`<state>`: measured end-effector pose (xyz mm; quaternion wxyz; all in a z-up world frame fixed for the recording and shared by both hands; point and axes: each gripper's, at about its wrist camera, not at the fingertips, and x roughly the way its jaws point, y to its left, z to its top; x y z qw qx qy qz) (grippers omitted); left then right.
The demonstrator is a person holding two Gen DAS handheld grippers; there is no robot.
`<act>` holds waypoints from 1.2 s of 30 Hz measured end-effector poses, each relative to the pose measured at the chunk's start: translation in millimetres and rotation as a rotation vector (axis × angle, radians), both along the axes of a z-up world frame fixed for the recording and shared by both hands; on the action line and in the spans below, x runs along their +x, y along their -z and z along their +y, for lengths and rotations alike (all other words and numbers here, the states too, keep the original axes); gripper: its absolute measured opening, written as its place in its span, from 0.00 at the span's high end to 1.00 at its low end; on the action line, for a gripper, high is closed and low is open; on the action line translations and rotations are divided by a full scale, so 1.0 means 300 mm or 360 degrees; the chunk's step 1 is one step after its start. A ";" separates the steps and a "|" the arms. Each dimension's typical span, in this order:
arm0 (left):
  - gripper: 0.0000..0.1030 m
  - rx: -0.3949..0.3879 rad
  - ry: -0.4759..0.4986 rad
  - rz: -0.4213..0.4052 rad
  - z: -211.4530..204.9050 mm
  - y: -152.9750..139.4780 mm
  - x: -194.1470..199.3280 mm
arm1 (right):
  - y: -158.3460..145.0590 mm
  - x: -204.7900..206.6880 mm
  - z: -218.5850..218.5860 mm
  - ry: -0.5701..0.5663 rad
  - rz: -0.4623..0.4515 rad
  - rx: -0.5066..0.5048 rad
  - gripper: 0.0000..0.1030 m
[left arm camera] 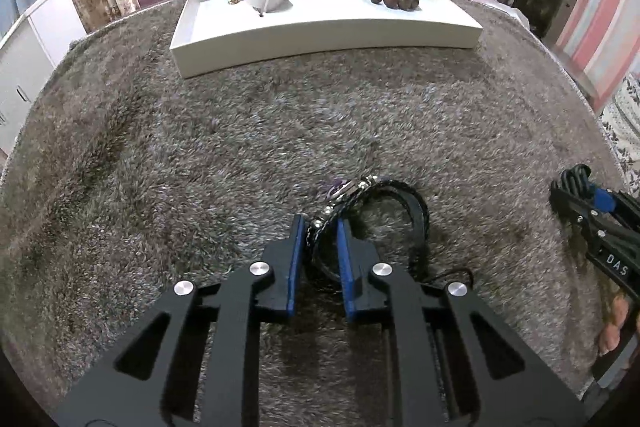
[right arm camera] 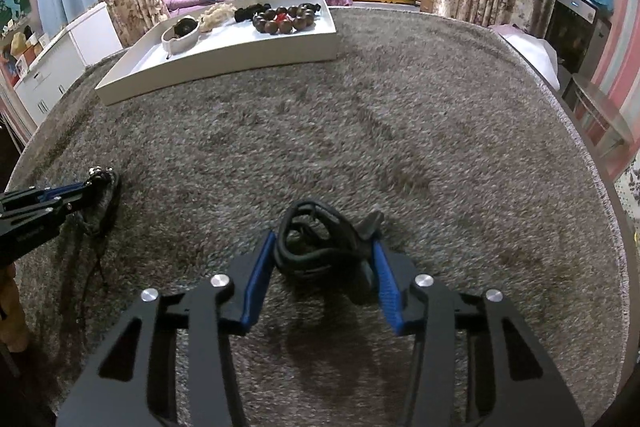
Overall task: Organize jewelry
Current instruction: 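Carry the leather bracelet and cord bundle into the white tray with both tools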
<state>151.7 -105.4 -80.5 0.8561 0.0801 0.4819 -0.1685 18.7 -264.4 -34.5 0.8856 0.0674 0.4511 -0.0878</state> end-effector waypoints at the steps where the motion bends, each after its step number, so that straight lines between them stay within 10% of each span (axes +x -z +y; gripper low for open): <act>1: 0.87 0.0005 -0.0005 0.0000 -0.003 -0.001 0.001 | -0.004 0.000 0.000 0.0000 -0.0002 0.0002 0.54; 20: 0.90 -0.0007 -0.0041 -0.0175 0.031 -0.193 -0.032 | -0.151 0.111 0.015 -0.0172 -0.0096 0.0065 0.54; 36: 0.90 -0.0049 -0.0249 -0.0371 -0.012 -0.445 0.383 | -0.423 0.552 0.026 -0.0172 -0.0347 -0.0020 0.54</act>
